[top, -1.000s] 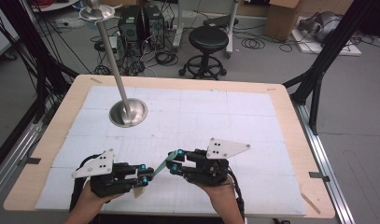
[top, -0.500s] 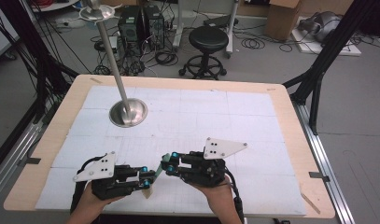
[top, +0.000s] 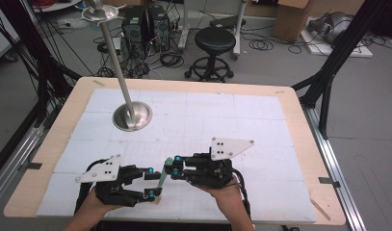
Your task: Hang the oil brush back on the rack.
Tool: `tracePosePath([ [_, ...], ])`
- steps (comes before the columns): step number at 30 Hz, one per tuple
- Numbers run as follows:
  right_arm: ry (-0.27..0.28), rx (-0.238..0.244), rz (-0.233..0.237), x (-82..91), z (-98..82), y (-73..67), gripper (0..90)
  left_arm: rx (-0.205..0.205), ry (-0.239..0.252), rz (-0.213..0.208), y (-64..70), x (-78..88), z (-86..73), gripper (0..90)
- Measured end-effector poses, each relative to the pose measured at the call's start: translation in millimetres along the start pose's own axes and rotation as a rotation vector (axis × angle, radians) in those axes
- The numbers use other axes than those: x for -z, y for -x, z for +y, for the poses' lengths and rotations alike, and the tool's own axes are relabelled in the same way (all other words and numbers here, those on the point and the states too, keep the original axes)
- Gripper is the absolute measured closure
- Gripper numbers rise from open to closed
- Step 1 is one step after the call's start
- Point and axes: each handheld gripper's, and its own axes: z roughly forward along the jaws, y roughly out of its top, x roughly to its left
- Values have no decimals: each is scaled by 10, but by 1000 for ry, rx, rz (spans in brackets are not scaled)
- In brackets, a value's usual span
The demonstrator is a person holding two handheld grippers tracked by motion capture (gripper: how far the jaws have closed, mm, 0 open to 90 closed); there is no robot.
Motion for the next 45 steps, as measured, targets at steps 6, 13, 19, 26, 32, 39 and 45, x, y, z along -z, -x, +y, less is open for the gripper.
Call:
tracePosePath([
  [6, -18, 0, 77, -41, 51, 33, 829, 2, -10, -40, 10, -36, 0, 614],
  [13, -40, 4, 123, -98, 70, 58, 829, -7, 3, -66, 20, -34, -2, 739],
  [19, -40, 11, 123, -120, 64, 48, 829, -11, 8, -52, 23, -35, -2, 836],
  [26, 7, -12, -29, -105, 65, -19, 532, -9, 46, 33, 32, -12, -10, 839],
  [32, 6, 37, -209, -143, 61, -140, 490, -5, 70, 139, 20, 12, -13, 839],
  [39, 1, 42, -313, -243, 103, -209, 506, -24, 75, 251, 44, -11, -12, 839],
  [45, -25, 50, -389, -338, 130, -260, 527, -26, 76, 306, 63, -46, -14, 839],
])
